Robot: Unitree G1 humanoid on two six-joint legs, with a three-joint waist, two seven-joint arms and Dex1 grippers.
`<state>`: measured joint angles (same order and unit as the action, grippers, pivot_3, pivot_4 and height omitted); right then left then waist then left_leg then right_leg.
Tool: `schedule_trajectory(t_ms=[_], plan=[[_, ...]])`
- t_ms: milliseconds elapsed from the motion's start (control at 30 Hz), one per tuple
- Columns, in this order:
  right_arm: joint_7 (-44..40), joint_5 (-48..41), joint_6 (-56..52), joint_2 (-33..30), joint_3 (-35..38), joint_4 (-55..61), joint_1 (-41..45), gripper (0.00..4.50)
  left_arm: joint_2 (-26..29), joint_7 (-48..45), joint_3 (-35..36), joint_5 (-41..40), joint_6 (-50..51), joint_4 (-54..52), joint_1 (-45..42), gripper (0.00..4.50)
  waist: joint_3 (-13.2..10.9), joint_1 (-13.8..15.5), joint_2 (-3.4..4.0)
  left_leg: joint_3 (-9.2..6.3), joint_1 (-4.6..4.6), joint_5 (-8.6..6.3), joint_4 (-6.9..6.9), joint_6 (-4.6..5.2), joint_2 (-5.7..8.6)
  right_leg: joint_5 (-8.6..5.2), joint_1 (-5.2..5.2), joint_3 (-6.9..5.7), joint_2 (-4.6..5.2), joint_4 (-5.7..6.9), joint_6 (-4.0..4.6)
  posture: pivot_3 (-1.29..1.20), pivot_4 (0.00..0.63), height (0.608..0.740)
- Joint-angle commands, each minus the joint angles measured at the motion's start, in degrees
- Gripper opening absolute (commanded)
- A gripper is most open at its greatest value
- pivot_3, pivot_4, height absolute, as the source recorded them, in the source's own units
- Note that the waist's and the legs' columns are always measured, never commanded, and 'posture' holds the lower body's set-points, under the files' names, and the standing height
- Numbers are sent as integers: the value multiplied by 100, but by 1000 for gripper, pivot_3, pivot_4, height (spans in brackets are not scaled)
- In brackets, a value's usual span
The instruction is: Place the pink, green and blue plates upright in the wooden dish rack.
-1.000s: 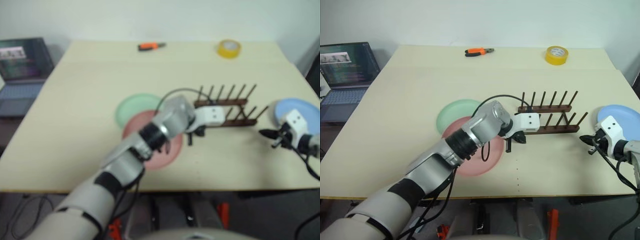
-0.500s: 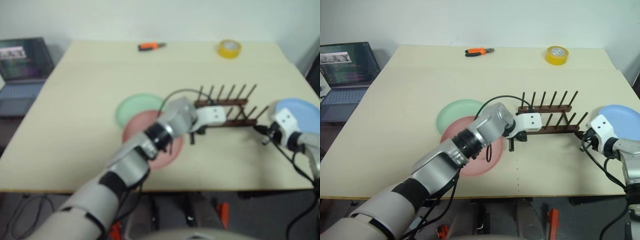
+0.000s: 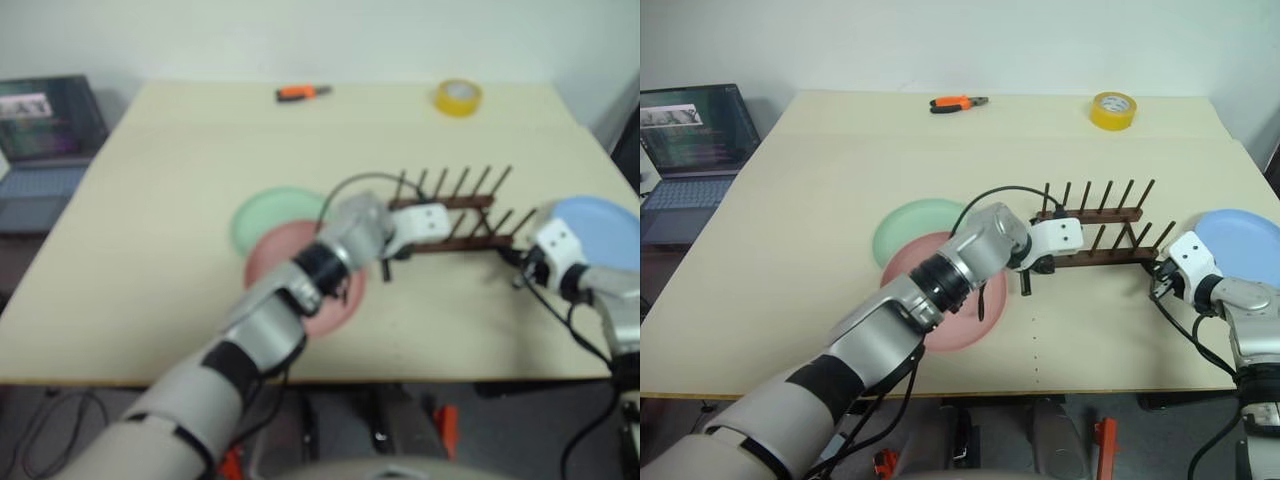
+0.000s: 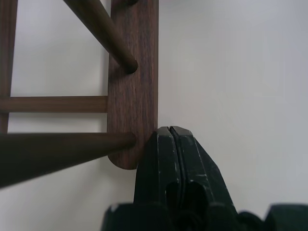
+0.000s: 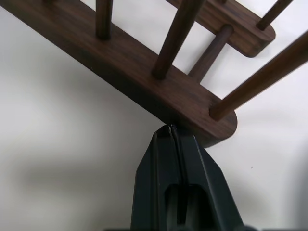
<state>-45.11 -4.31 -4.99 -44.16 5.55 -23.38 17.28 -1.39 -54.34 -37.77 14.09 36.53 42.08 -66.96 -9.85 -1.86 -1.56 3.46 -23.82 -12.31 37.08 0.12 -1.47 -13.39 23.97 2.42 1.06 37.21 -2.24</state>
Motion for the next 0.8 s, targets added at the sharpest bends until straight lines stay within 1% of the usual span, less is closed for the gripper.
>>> schedule_trajectory(t_ms=[33,367,633,800], plan=[[181,58,335,49,68,-102,179,0,-75,226,186,93,-165,125,-201,36,0,-1,0,0,0,0,0,0,0,0,0,0,0,0,0,0,150,740],[610,248,1065,186,49,-705,470,0,-238,766,423,184,-547,771,-403,36,-1,-3,-1,2,0,0,-1,0,1,1,0,2,0,-1,-1,0,150,740],[724,297,1338,254,59,-963,613,0,-338,1032,581,272,-784,1140,-489,36,-1,-4,-2,4,0,0,-2,0,2,1,0,3,0,-2,-2,0,150,740],[715,278,1397,273,54,-1038,635,0,-360,1043,654,280,-845,1207,-517,36,-1,-4,-2,4,0,0,-2,0,2,1,0,4,0,-2,-2,0,150,740]])
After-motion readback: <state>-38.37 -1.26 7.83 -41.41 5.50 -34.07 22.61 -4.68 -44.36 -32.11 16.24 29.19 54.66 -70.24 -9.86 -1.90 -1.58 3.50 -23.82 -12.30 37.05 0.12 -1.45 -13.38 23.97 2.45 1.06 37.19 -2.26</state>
